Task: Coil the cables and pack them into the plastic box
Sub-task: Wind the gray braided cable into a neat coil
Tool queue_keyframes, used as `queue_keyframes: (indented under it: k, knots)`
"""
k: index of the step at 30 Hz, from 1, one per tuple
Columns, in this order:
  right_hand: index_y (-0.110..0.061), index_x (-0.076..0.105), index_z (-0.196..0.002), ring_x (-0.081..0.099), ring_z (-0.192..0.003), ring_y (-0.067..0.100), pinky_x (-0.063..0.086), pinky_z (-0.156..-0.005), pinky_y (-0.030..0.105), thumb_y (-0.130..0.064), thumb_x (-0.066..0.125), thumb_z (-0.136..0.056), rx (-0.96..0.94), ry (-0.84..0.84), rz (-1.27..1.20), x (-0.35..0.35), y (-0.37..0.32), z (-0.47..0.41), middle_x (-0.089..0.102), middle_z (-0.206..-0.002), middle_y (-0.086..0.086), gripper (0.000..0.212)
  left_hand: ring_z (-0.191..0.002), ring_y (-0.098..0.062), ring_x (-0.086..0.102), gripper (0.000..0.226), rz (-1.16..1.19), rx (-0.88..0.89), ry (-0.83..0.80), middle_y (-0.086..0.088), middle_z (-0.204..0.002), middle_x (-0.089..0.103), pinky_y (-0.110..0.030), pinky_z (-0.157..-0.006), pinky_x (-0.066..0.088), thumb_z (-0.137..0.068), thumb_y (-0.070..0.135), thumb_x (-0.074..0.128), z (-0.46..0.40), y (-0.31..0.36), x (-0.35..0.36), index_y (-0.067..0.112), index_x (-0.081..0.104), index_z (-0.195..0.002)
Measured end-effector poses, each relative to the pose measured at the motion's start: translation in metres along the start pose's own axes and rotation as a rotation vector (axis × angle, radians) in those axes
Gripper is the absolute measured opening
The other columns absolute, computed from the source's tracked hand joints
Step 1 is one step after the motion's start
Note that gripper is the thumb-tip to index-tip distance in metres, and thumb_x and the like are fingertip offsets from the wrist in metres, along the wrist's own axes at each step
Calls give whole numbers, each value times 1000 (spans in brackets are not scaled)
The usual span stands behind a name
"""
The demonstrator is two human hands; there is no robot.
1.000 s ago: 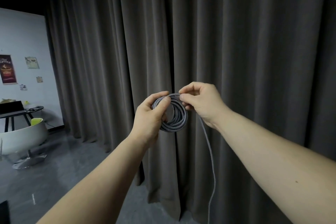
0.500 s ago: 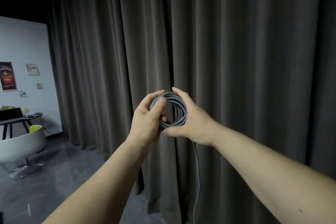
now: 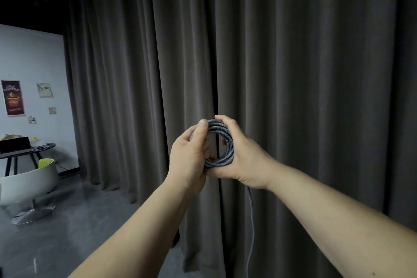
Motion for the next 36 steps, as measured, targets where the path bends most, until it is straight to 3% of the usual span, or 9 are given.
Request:
queue_keyframes:
  k: [4, 6, 9, 13, 17, 21, 28, 32, 36]
  knots:
    - [-50, 8, -145, 41, -127, -2, 31, -104, 17, -36, 88, -60, 62, -49, -27, 4, -1, 2, 40, -144, -18, 117, -45, -7, 30, 22, -56, 79, 93, 9, -48, 33, -29, -54, 30, -97, 25, 57, 0, 3, -6, 15, 67, -80]
    - [-48, 11, -146, 55, -105, -3, 42, -92, 19, -29, 82, -68, 142, -104, -6, 4, 11, 10, 56, -127, -14, 107, -42, -6, 32, 17, -70, 126, 172, 10, -45, 37, -26, -52, 32, -97, 23, 58, -7, 9, -18, 10, 67, -91]
    - [-26, 38, -131, 54, -55, 7, 45, -59, 27, -6, 64, -81, 243, -64, -81, -2, 35, 23, 61, -77, -2, 59, -44, -8, 34, 13, -87, 166, 316, 10, -46, 39, -27, -52, 34, -95, 22, 61, -20, 20, -44, 13, 69, -91]
    - [-9, 54, -88, 46, -43, 14, 40, -48, 27, 0, 63, -85, 315, 193, -277, -22, 47, 28, 49, -60, 6, 13, -47, -10, 32, 15, -95, 158, 416, 7, -50, 36, -29, -53, 33, -93, 26, 63, -24, 25, -65, 14, 70, -87]
    - [-19, 61, -73, 55, -59, 17, 43, -57, 30, -18, 70, -83, 91, 466, 215, -41, 28, 25, 58, -63, -3, 13, -44, -5, 37, 17, -170, 199, 446, 13, -50, 42, -22, -50, 35, -93, 27, 62, -24, 24, -67, 13, 71, -98]
    - [-21, 62, -97, 60, -92, 27, 44, -70, 31, -28, 50, -94, -80, -7, 828, -8, -15, 16, 62, -98, -1, 14, -84, 4, 62, 13, -359, 313, 428, 13, -93, 68, -4, -73, 45, -92, 30, 63, -18, 32, -56, 22, 68, -102]
    - [-30, 70, -93, 59, -80, -2, 47, -77, 18, -19, 57, -89, -56, -414, 367, -2, -60, 1, 66, -85, -14, 17, -97, -3, 65, 16, -601, 360, 292, 9, -98, 71, -17, -86, 50, -90, 26, 65, -11, 22, -42, 20, 70, -105]
    - [-24, 72, -83, 61, -74, 0, 47, -74, 16, -17, 71, -83, -46, -189, 117, -12, -58, -13, 68, -78, -9, 7, -97, -17, 70, 12, -337, 151, 170, -2, -98, 74, -35, -88, 54, -92, 25, 63, -8, 7, -33, 19, 72, -99]
    - [-21, 56, -65, 47, -56, 9, 39, -56, 25, -39, 87, -59, 141, 131, 74, -21, -32, -16, 54, -59, -9, 37, -69, -9, 64, 35, -161, 74, 23, -3, -81, 72, -20, -64, 49, -102, 33, 45, 2, 4, -14, 10, 71, -97]
Point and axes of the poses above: each hand's wrist, its own z-axis away from the middle knuckle, its own x-axis out of the palm, y = z × x, the point moved 5 cm from there along -z, towards the middle knuckle
